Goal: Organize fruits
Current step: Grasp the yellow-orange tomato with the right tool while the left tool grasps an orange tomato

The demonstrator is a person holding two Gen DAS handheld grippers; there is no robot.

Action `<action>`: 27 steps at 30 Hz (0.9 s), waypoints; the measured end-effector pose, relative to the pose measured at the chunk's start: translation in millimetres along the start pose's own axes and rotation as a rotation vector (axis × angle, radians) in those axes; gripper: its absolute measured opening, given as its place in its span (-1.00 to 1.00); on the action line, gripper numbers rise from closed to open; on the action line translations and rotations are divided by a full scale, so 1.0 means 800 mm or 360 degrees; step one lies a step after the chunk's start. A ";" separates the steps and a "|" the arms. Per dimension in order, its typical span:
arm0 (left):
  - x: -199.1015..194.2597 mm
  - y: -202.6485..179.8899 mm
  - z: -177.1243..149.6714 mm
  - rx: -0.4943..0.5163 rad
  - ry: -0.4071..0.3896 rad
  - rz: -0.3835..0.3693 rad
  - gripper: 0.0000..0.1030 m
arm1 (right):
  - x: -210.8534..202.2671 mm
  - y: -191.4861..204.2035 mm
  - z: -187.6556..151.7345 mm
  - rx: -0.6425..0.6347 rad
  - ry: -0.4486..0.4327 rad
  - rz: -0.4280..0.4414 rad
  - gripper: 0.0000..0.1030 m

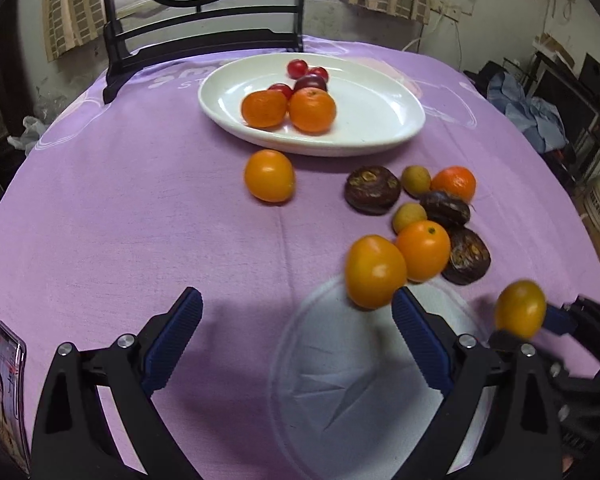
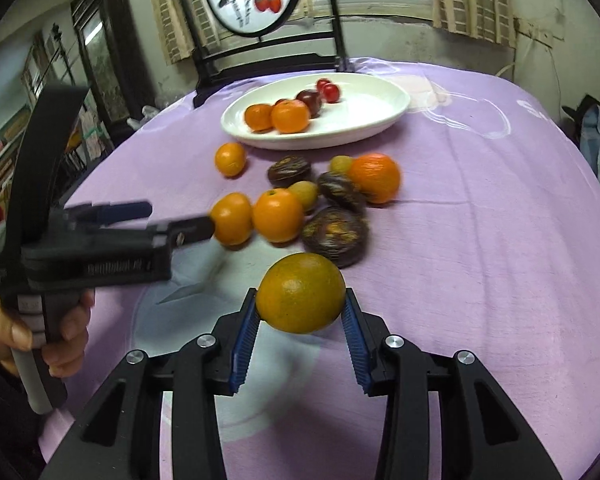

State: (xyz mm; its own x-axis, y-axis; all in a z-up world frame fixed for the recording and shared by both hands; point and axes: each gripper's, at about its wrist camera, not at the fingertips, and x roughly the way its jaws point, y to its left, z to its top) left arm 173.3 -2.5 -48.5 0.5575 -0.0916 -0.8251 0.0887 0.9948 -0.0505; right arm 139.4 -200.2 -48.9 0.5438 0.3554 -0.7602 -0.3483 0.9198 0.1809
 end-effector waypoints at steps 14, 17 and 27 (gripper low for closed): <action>0.036 -0.046 0.013 0.0148 0.0092 0.0023 -0.01 | -0.017 -0.031 -0.001 0.0106 -0.0036 -0.0001 -0.18; 0.031 -0.058 0.012 0.0200 0.0088 0.0040 -0.31 | -0.016 -0.027 -0.003 0.0087 -0.0021 0.0012 -0.18; -0.037 -0.029 0.001 0.0158 0.0004 -0.0045 -0.31 | -0.014 -0.027 -0.004 0.0091 -0.0062 0.0004 -0.18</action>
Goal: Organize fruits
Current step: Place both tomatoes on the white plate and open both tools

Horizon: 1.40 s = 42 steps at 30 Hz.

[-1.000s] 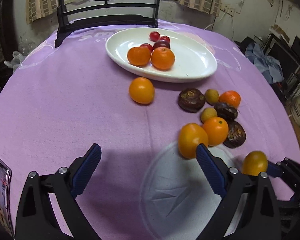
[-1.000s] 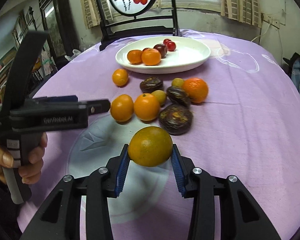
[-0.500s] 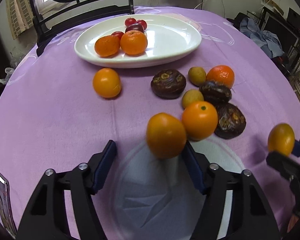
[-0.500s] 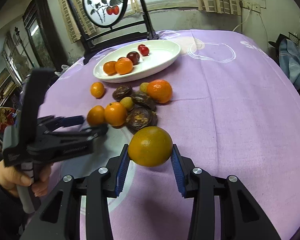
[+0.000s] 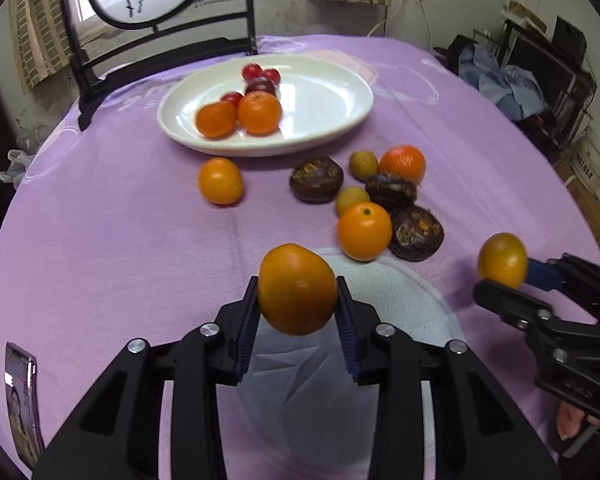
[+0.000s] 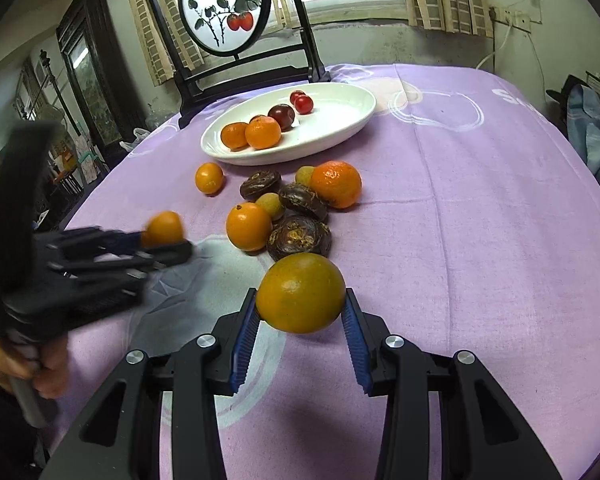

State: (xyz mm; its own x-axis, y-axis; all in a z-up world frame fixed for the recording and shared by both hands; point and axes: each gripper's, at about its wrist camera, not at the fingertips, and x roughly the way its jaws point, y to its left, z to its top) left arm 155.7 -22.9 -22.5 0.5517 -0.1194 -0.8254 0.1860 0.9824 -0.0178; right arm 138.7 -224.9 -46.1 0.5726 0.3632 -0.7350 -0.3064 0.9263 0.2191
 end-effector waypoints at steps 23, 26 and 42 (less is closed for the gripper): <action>0.086 0.102 0.204 -0.0189 -0.0133 0.0196 -0.32 | 0.104 0.013 0.181 -0.0212 -0.0049 -0.0112 -0.19; 0.117 0.115 0.213 -0.0226 -0.0086 0.0224 -0.31 | 0.131 0.010 0.185 -0.0229 0.0008 -0.0128 -0.19; 0.054 0.089 0.190 -0.0228 -0.0225 0.0321 0.74 | 0.075 0.003 0.175 -0.0155 -0.0142 -0.0108 0.33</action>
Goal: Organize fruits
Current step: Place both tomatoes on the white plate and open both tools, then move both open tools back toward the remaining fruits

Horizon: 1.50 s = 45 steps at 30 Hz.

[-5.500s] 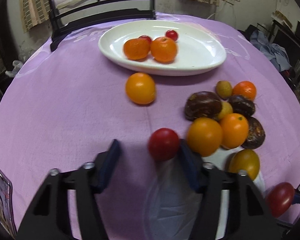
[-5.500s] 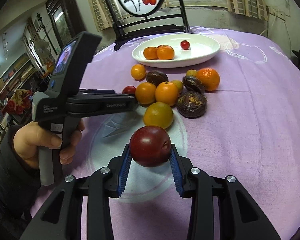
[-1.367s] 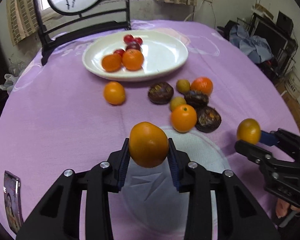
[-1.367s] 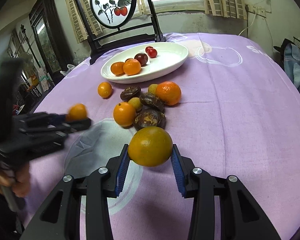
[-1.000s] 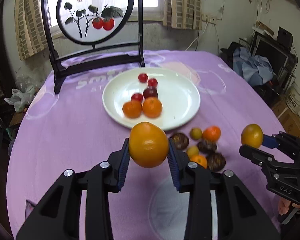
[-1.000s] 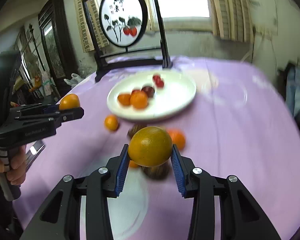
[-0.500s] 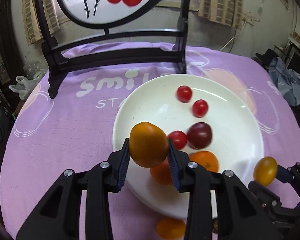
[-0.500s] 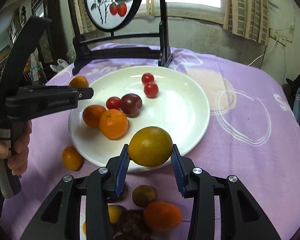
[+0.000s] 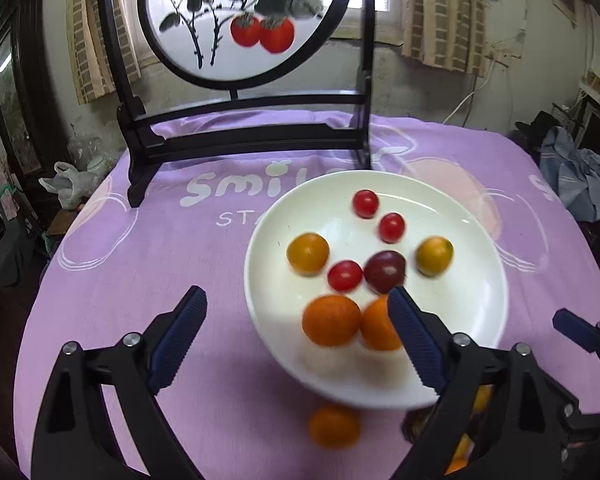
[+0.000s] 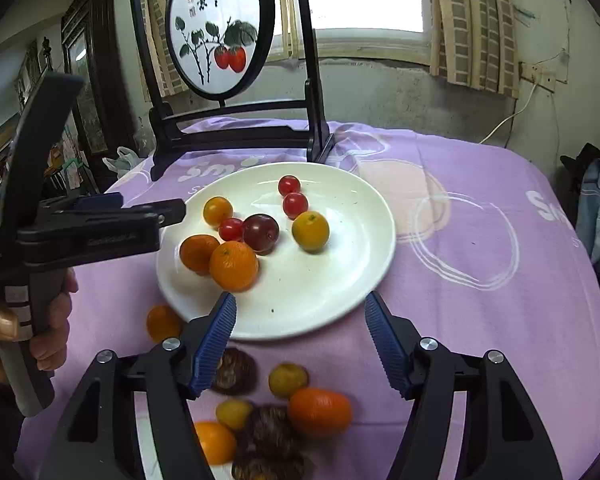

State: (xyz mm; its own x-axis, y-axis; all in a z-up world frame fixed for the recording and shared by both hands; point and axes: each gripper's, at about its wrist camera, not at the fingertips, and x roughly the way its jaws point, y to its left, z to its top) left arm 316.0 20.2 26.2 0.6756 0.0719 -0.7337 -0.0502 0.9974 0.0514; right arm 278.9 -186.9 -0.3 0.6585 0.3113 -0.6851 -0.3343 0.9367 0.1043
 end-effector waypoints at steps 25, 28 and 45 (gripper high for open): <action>-0.061 -0.007 -0.166 -0.0016 0.0131 -0.0206 0.79 | -0.037 0.037 -0.142 -0.0157 0.0233 -0.0115 0.33; -0.060 -0.003 -0.168 0.0004 0.0120 -0.0212 0.79 | -0.027 0.042 -0.143 -0.0178 0.0263 -0.0136 0.33; -0.046 0.000 -0.169 -0.0007 0.0179 -0.0225 0.79 | -0.002 0.046 -0.131 -0.0067 0.0279 -0.0100 -0.08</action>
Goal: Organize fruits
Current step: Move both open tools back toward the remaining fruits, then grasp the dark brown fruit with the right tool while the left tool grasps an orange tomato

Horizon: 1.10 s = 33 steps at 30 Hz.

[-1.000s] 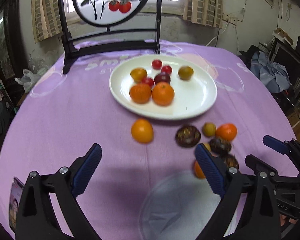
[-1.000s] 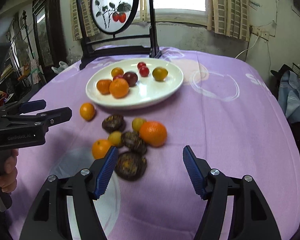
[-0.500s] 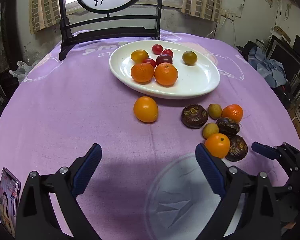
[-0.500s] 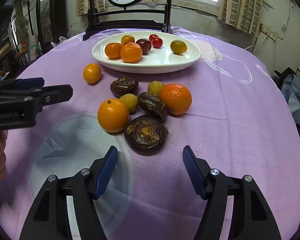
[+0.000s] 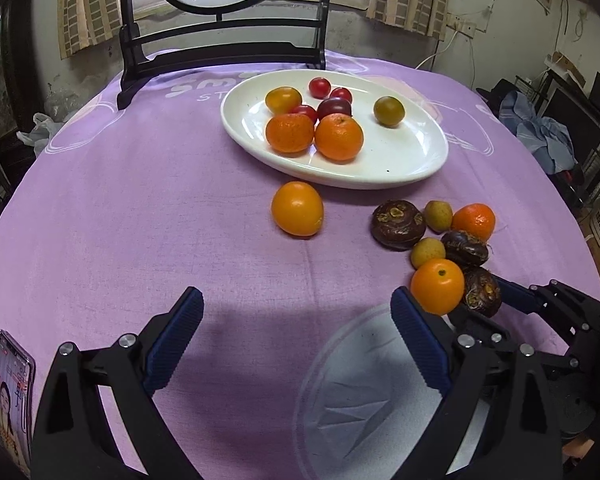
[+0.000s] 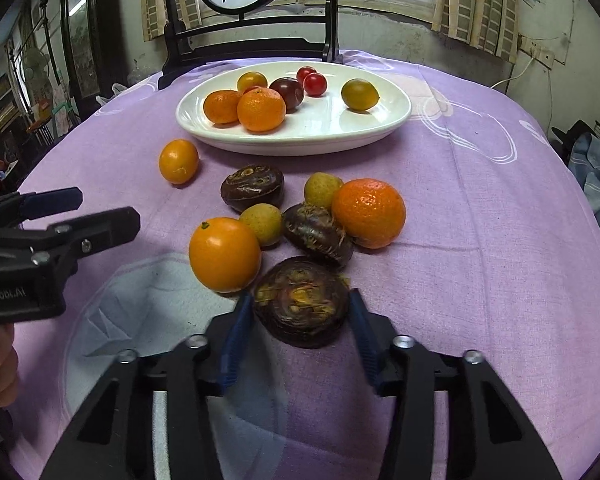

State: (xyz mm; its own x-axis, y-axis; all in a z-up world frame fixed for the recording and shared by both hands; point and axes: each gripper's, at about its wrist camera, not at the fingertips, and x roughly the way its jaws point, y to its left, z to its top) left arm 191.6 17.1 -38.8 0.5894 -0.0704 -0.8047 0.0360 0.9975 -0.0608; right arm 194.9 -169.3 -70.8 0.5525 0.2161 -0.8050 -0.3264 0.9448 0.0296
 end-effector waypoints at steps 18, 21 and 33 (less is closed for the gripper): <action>-0.001 -0.064 -0.027 0.0208 0.0026 -0.0112 0.80 | -0.053 -0.062 -0.038 0.0303 -0.0084 0.0035 -0.09; 0.007 -0.080 -0.032 0.0268 0.0056 -0.0103 0.72 | -0.059 -0.064 -0.039 0.0314 -0.0106 0.0056 -0.09; 0.037 -0.113 -0.012 0.0337 0.0127 -0.0105 -0.03 | -0.076 -0.059 -0.039 0.0281 -0.0150 0.0076 -0.08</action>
State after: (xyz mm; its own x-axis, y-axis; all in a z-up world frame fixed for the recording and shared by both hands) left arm 197.8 -74.8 -62.7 0.5148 -0.1273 -0.8478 0.2457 0.9693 0.0037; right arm 152.9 -234.9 -41.9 0.6118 0.2760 -0.7413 -0.2192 0.9596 0.1764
